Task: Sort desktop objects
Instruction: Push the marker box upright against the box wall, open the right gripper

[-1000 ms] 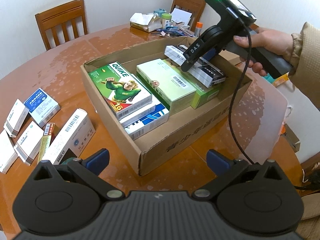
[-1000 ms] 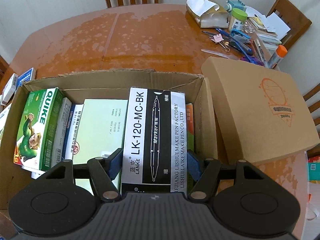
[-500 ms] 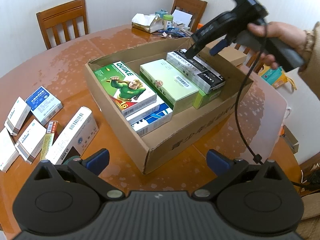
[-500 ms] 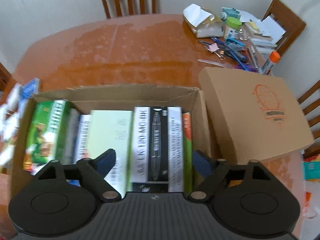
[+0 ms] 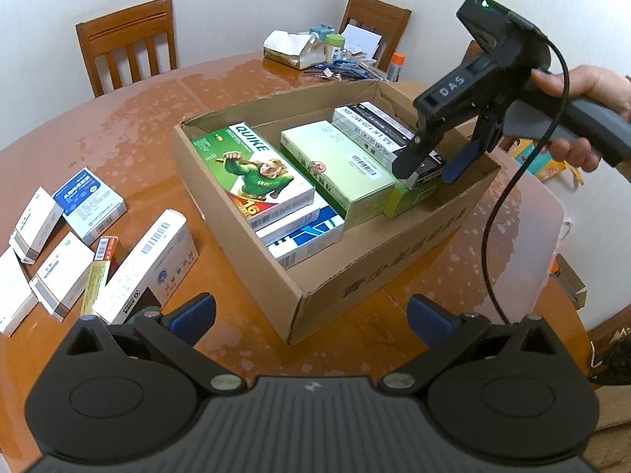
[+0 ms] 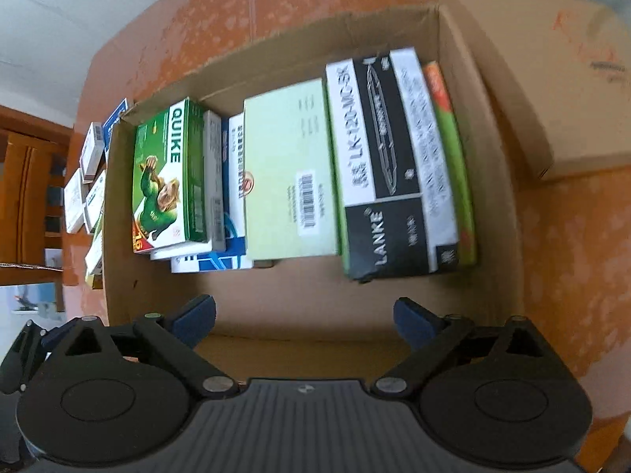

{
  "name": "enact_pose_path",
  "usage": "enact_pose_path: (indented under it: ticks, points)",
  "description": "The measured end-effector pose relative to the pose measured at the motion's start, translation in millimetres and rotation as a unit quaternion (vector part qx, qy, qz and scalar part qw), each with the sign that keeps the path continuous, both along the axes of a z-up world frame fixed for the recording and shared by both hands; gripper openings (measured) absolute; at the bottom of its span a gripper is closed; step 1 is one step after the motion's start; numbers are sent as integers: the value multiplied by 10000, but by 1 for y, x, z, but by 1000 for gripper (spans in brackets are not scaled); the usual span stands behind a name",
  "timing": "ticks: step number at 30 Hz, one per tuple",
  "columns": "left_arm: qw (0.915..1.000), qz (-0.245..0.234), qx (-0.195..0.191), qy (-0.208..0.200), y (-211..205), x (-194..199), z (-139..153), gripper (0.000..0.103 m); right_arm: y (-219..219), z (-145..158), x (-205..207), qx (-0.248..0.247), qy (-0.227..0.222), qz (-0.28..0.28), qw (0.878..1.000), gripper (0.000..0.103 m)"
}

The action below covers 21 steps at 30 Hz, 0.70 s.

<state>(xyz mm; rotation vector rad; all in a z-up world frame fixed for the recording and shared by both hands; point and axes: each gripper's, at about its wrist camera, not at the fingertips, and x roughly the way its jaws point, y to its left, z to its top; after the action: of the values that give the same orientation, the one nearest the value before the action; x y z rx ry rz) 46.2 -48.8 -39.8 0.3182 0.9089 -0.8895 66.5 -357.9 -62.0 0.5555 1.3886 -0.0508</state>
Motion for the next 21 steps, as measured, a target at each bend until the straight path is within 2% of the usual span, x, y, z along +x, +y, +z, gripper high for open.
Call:
enact_pose_path:
  ticks: [6,14,18,21]
  points:
    - [10000,59,41,5,2,2,-1,103,-1,-18,8,-16,60,-41,10000,102]
    - [10000,77,61,11,1,4,-2,103,-5,-18,15,70,-52,-129,9999,102]
    - [9999,88,44,19,2,5,-2,103,-3,-3,11,-31,-156,-53,9999,102]
    - [9999,110,65,43,3,6,-3,103,-2,16,8,39,-492,-97,9987,103]
